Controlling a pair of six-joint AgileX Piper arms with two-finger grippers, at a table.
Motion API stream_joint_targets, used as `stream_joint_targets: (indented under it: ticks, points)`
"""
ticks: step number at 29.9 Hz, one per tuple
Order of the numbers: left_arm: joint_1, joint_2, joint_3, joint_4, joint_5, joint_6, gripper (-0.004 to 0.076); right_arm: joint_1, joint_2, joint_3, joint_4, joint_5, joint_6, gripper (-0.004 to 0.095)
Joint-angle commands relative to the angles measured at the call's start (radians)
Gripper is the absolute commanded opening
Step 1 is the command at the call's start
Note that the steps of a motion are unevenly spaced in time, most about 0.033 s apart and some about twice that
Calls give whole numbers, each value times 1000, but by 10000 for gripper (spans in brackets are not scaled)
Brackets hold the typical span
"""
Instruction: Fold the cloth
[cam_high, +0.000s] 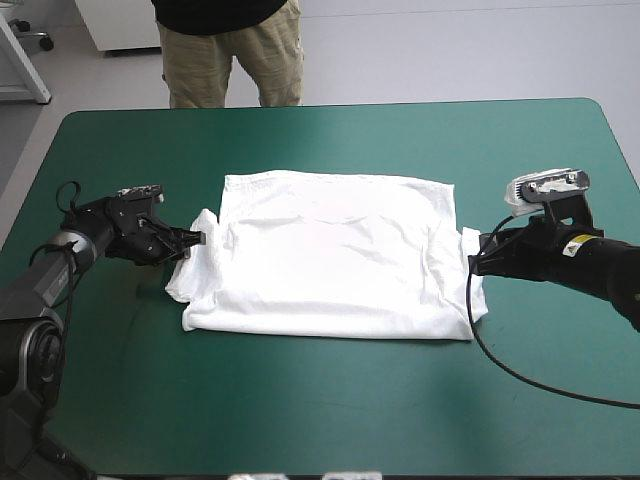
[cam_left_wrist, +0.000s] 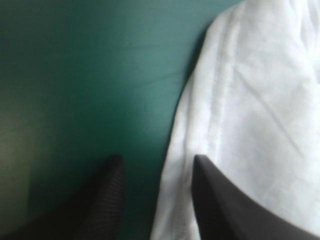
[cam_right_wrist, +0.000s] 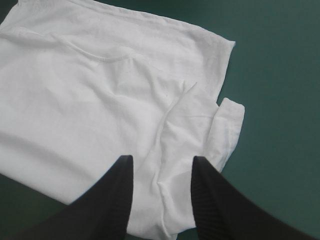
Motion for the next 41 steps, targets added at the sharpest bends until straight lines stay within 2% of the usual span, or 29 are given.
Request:
stream_joint_targets:
  ticks: [1,4,10,15,20,27,35,41]
  points:
    - [-32,-8,-10,-58,19,43,144,-8,-14,-36,18,-51,-4,347]
    - [-49,-7,-10,-61,13,54,-9,-8,-14,-36,27,-51,-4,347]
    - [-53,-14,-15,-39,-2,57,-9,-8,-14,-36,31,-51,-8,347]
    - [-49,-87,-69,-40,7,57,-9,-8,-14,-36,35,-51,-12,347]
    - [-62,-139,-141,-54,122,87,-9,-8,-14,-36,39,-55,-12,347]
    - [-152,-151,-150,-96,221,109,-9,-8,-14,-36,53,-55,-21,347]
    - [-338,-123,-150,-101,182,111,-9,-8,-14,-36,53,-53,-21,347]
    - [-391,-30,-150,-95,183,114,0,-8,-14,-36,51,-47,-26,347]
